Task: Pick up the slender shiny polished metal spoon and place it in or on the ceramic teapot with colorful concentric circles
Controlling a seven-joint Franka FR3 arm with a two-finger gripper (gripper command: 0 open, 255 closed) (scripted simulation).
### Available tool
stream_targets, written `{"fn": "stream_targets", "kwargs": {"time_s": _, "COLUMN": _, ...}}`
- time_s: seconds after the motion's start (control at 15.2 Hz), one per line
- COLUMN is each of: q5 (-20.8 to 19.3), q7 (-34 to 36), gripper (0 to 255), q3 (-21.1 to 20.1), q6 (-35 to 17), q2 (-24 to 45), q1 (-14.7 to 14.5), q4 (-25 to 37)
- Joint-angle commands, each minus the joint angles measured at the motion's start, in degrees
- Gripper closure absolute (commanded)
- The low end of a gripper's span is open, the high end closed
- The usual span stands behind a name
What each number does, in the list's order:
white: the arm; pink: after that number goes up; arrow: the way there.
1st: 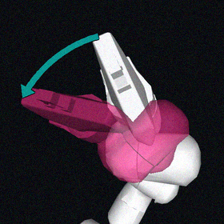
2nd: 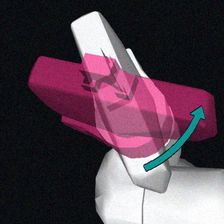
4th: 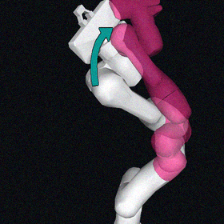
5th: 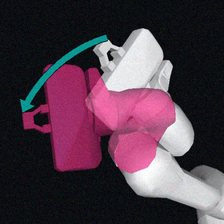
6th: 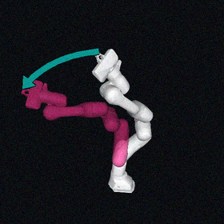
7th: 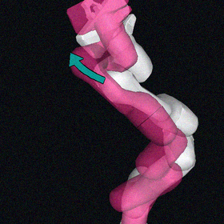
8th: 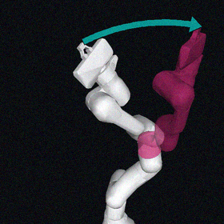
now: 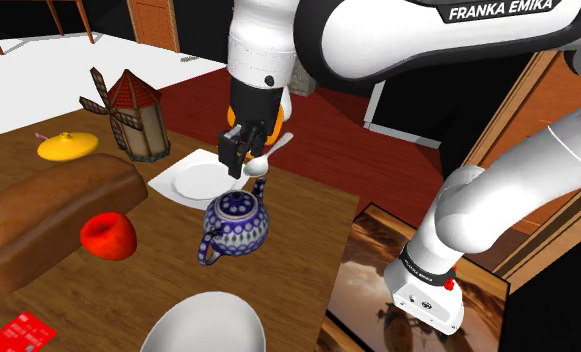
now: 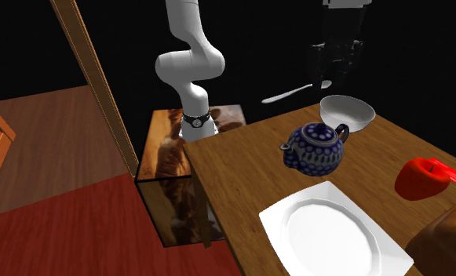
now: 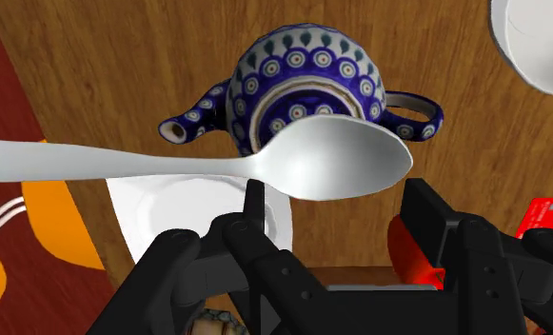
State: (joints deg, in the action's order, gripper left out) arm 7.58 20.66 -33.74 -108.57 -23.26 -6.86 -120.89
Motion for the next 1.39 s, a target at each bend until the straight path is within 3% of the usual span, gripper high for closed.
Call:
{"fn": "stream_targets", "kwargs": {"time_s": 0.0, "q5": -2.07, "q7": 3.8, "gripper": 255, "q3": -3.45, "q6": -0.4, "q2": 4.92, "q1": 0.82, "q4": 4.26}}
{"fn": "stream_targets", "kwargs": {"time_s": 0.2, "q5": -7.03, "q7": 9.82, "gripper": 255, "q3": -8.44, "q6": 0.36, "q2": 13.03, "q1": 1.79, "q4": 11.72}}
{"fn": "stream_targets", "kwargs": {"time_s": 1.32, "q5": -8.37, "q7": 11.72, "gripper": 255, "q3": -9.46, "q6": -11.03, "q2": 14.78, "q1": 1.48, "q4": 1.59}}
